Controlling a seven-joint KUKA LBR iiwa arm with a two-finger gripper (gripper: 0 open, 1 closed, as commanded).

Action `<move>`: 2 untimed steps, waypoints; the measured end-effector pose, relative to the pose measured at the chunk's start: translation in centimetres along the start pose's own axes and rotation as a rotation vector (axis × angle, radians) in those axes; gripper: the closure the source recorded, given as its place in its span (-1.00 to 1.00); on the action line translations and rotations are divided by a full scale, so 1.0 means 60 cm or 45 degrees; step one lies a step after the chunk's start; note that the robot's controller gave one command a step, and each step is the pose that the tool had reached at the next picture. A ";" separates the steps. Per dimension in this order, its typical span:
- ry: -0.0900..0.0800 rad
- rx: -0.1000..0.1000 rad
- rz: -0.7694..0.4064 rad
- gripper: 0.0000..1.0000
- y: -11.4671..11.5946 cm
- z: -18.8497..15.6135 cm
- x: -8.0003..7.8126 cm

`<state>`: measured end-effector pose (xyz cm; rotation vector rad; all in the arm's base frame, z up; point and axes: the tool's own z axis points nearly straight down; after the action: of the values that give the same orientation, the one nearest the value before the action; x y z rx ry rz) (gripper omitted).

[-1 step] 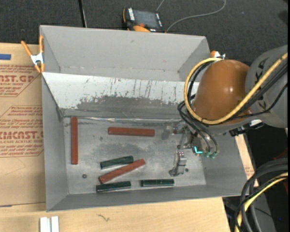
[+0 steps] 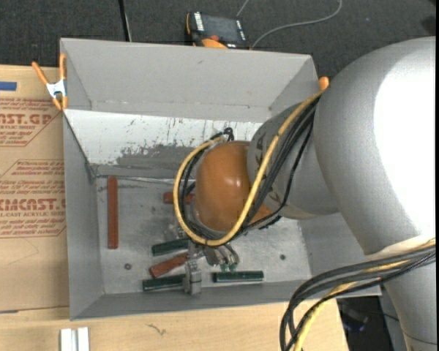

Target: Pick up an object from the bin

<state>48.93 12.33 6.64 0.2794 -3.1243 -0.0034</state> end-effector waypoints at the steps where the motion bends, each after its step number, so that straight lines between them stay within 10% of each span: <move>1: -0.009 0.003 -0.155 -1.00 0.008 -0.056 -0.006; 2: -0.007 0.004 -0.202 -1.00 0.016 -0.055 -0.011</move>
Offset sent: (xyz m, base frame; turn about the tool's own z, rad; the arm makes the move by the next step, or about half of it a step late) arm 0.0021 0.0047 0.0336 -0.1219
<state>49.46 13.37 9.96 0.5274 -3.0980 -0.0005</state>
